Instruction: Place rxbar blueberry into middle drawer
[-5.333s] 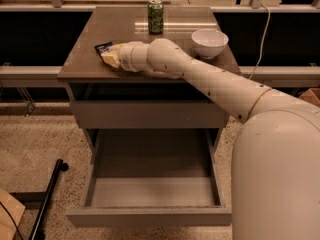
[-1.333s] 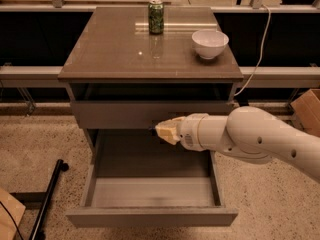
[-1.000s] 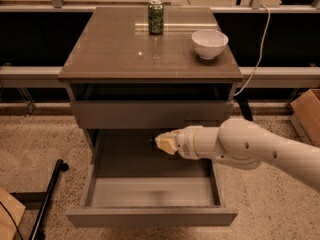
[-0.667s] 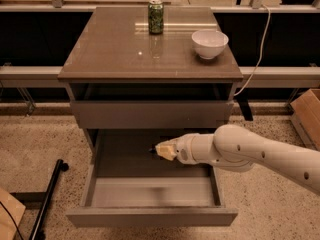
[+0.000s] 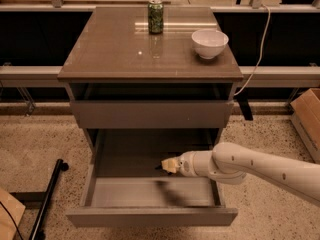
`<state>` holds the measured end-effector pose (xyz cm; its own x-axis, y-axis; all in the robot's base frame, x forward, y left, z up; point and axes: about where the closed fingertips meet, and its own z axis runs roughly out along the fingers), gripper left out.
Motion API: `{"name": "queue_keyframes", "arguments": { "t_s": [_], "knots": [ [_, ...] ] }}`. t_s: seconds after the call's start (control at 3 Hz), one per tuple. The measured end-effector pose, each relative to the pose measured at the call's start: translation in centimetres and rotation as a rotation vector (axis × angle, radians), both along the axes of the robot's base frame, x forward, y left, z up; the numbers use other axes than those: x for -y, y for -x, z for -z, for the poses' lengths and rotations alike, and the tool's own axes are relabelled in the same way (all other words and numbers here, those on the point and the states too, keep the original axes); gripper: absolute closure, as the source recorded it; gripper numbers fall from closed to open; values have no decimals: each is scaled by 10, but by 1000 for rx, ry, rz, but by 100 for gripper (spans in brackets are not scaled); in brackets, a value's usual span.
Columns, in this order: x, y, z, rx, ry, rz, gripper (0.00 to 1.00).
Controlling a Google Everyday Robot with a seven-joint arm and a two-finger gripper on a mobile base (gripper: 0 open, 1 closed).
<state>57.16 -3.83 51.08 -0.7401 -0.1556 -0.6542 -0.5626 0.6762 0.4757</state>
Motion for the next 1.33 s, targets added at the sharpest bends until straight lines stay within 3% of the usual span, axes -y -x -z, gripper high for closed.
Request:
{"name": "queue_keyframes", "arguments": {
  "t_s": [0.33, 1.33],
  "knots": [
    [-3, 3, 6, -10, -4, -4, 81],
    [-9, 4, 7, -13, -7, -13, 11]
  ]
}}
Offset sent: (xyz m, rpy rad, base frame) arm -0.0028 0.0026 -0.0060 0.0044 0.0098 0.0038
